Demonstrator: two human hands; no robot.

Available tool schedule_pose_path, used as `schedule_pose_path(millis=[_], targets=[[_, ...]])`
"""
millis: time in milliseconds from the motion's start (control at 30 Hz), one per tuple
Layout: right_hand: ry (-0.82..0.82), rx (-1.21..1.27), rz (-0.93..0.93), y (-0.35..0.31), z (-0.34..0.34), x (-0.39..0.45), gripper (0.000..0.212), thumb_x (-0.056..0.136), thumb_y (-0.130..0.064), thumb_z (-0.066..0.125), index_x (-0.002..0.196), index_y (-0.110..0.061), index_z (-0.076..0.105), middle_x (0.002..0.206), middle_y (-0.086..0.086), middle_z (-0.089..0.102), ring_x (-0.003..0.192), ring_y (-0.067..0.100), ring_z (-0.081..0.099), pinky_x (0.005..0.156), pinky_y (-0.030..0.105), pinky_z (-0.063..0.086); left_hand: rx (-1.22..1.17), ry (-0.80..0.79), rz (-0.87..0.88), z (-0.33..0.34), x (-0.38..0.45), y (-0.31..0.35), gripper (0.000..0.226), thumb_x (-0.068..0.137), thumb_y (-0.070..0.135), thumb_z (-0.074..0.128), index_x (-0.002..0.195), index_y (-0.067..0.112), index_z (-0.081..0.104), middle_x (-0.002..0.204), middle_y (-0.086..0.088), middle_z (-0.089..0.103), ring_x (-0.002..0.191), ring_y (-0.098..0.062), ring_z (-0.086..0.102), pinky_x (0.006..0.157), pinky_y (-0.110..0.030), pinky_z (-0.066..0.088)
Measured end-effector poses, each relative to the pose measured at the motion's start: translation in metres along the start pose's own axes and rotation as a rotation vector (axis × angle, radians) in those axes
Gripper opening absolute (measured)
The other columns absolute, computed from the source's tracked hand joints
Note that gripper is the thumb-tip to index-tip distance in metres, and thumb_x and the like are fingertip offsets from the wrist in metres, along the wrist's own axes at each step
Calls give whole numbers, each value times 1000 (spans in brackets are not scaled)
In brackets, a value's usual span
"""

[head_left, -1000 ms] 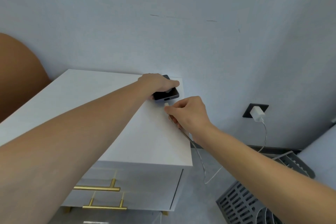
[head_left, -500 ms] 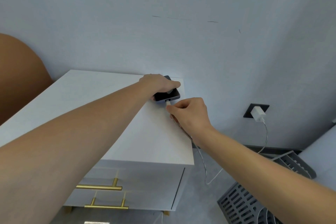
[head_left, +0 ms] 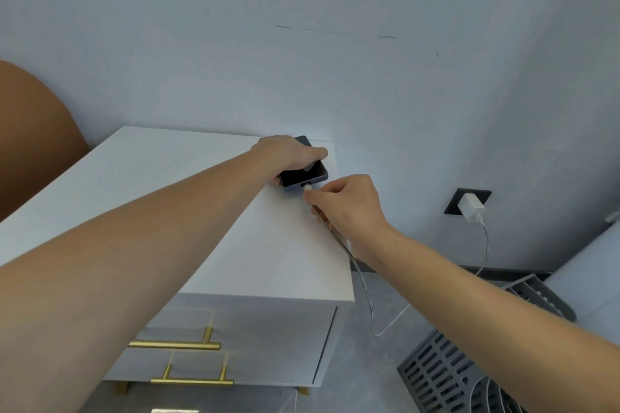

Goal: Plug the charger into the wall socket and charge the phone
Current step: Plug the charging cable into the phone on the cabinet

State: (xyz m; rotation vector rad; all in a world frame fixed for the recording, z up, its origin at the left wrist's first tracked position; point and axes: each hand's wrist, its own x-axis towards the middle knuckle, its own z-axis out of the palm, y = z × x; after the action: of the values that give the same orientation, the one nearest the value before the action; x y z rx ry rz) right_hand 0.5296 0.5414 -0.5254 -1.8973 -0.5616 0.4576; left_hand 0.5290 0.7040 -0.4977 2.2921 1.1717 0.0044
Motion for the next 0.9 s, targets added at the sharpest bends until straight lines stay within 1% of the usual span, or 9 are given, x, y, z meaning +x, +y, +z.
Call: schedule_pose_path(millis=[67,133,200,267,400,533,633,800,900], targets=[[-2,5,8,-1,-1,1,30,78,-18,79,51,-9,73,61,13,75,47,16,59,54,30,49,25,37,17,2,1,-2,53,72,70,58,83,18,58,87,-3,67,88,-27,73,78,-32,58],[-2,6,18,-2,-2,2,28,77,-18,78,53,-6,74,60,13,74,47,15,58,53,30,49,25,81,41,5,3,-2,56,72,69,60,89,16,60,82,-2,62,83,-26,67,70,-32,56],[-2,0,21,-2,-1,3,27,78,-18,78,52,-10,74,55,7,72,45,14,58,52,29,48,31,137,62,6,2,-2,58,73,68,60,96,15,62,78,-1,59,69,-21,60,56,-30,45],[2,-7,14,-2,0,4,32,80,-17,78,49,-13,72,53,5,70,45,15,58,54,30,49,62,179,73,6,2,-1,59,74,69,59,97,15,62,75,-1,56,61,-18,52,50,-30,34],[9,-21,-9,1,3,5,42,84,-19,78,43,-17,68,49,1,68,45,15,58,56,30,49,98,189,99,4,3,-1,59,75,70,58,94,16,65,75,0,56,60,-17,50,49,-30,31],[27,-41,-22,1,5,6,39,87,-19,79,50,-16,70,52,2,69,48,17,60,59,32,51,108,208,108,6,2,0,55,74,70,59,82,16,54,76,1,54,60,-16,47,49,-31,30],[9,-69,-37,0,3,5,40,86,-17,78,47,-16,69,53,5,69,48,18,59,59,33,51,91,193,89,7,3,-3,54,74,70,60,72,18,45,75,1,54,61,-15,47,49,-31,30],[-12,-236,-141,-3,1,3,45,83,-19,75,40,-18,61,49,8,65,50,20,57,62,36,55,181,184,120,11,5,-9,56,72,71,61,81,16,61,76,1,57,62,-15,48,51,-31,31],[-3,-296,-186,-2,2,2,37,79,-17,73,45,-12,63,50,12,62,51,20,53,57,33,49,249,241,152,15,3,-10,55,72,72,61,71,17,55,74,1,57,61,-16,47,50,-30,31]])
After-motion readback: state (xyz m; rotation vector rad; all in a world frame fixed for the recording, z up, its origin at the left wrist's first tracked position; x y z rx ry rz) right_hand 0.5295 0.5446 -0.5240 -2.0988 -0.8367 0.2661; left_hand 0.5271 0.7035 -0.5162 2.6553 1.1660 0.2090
